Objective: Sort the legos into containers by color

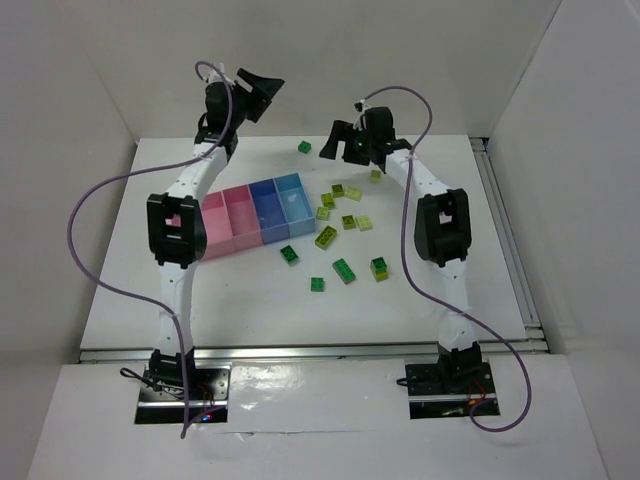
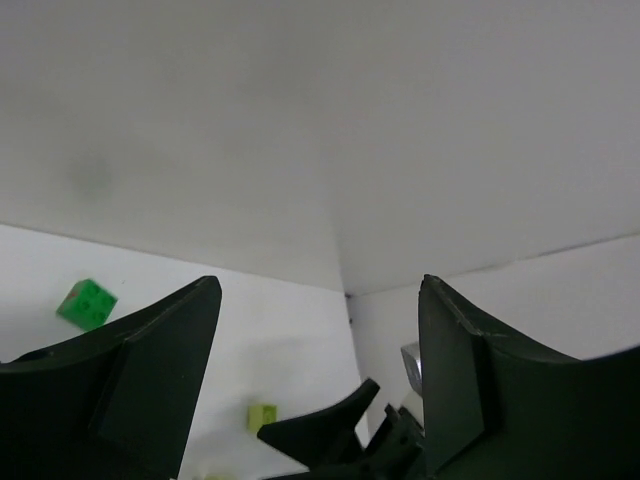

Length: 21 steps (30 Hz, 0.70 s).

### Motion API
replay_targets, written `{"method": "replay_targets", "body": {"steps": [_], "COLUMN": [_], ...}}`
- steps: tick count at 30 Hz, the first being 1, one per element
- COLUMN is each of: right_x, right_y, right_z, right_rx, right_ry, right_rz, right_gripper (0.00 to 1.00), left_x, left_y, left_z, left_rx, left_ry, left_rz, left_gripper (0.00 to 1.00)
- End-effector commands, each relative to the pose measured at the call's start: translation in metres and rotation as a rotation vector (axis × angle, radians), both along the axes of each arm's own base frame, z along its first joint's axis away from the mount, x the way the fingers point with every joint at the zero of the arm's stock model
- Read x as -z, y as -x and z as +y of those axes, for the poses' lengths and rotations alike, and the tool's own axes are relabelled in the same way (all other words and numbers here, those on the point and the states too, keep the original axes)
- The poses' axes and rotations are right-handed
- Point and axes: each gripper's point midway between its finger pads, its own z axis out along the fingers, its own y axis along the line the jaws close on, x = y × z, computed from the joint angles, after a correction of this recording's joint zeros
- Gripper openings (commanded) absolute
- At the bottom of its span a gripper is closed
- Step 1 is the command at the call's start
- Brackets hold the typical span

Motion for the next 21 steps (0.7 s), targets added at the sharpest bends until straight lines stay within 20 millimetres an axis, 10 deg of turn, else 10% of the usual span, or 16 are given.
{"method": "replay_targets", "body": {"steps": [1,13,21], "right_x": [0.002,0.045,0.024], "right_y": [0.022,0.079,0.138], "right_z": [0.023,0.109,0.153], "right_rx": [-0.093,-0.34,-0.633], "right_ry": [-0.008,-0.071,-0.18], "right_rz": [0.059,0.172,0.161], "right_gripper": [0.97,0.63,0.5], "left_x": [-0.03,-0.045,-0.024], "left_y": [0.043,0.077,0.065], "left_z": [0.004,0.011,0.01], "left_rx": [0.062,0.104,0.116], "left_ry": [-0.194,-0.294,-0.307], "left_rz": [-0.007,0.015,0.084], "left_gripper": [0.84,0.84,0.84]}}
